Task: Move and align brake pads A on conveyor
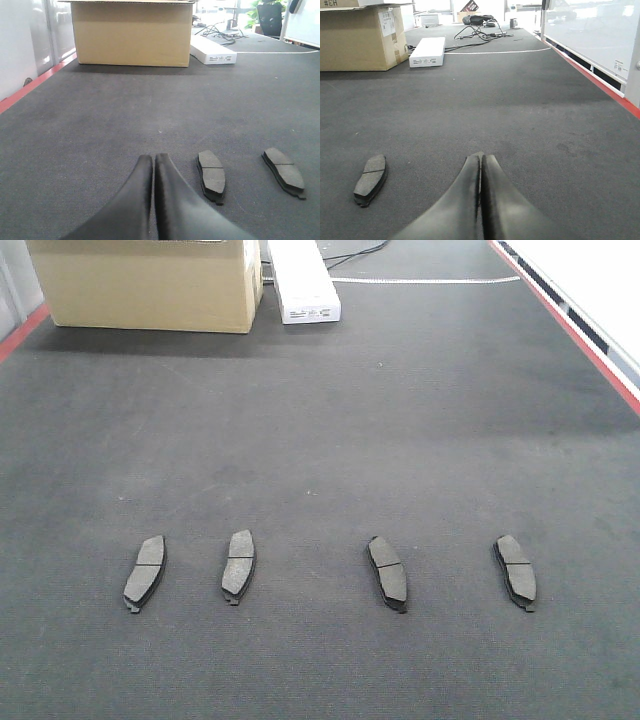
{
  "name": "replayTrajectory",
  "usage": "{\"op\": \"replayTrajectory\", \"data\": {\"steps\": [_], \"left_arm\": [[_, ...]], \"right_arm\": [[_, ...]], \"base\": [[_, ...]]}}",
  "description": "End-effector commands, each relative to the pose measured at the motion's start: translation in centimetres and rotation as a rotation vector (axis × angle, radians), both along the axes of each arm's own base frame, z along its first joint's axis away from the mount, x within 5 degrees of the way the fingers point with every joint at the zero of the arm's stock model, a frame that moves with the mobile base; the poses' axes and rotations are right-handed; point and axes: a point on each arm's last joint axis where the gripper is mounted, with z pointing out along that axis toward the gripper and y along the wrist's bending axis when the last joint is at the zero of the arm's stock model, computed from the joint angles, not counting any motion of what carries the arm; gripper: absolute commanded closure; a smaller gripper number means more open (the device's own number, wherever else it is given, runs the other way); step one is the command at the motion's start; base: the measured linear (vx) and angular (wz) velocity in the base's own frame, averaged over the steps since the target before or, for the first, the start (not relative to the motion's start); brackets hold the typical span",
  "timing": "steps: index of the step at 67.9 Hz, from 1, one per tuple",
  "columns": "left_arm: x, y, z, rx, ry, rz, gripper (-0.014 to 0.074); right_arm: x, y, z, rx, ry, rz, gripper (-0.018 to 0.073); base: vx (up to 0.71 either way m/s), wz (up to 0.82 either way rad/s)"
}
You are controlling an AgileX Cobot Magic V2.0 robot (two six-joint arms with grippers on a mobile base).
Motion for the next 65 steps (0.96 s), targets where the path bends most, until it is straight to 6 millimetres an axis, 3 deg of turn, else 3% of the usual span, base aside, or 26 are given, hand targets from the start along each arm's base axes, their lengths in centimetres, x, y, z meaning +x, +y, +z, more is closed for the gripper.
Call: {"op": "replayTrajectory", "data": {"steps": [1,65], "left_arm": [[-0.01,0.06,0.17,-0.009,-0.072,0.008,0.0602],[-0.01,0.06,0.17,-0.009,-0.072,0.008,0.0602]], "right_arm": [[0.0,0.01,0.36,-0.009,-0.078,-0.002,0.0571],[0.0,0.01,0.36,-0.009,-0.078,-0.002,0.0571]], "base": [[0.0,0.0],[0.0,0.0]]}}
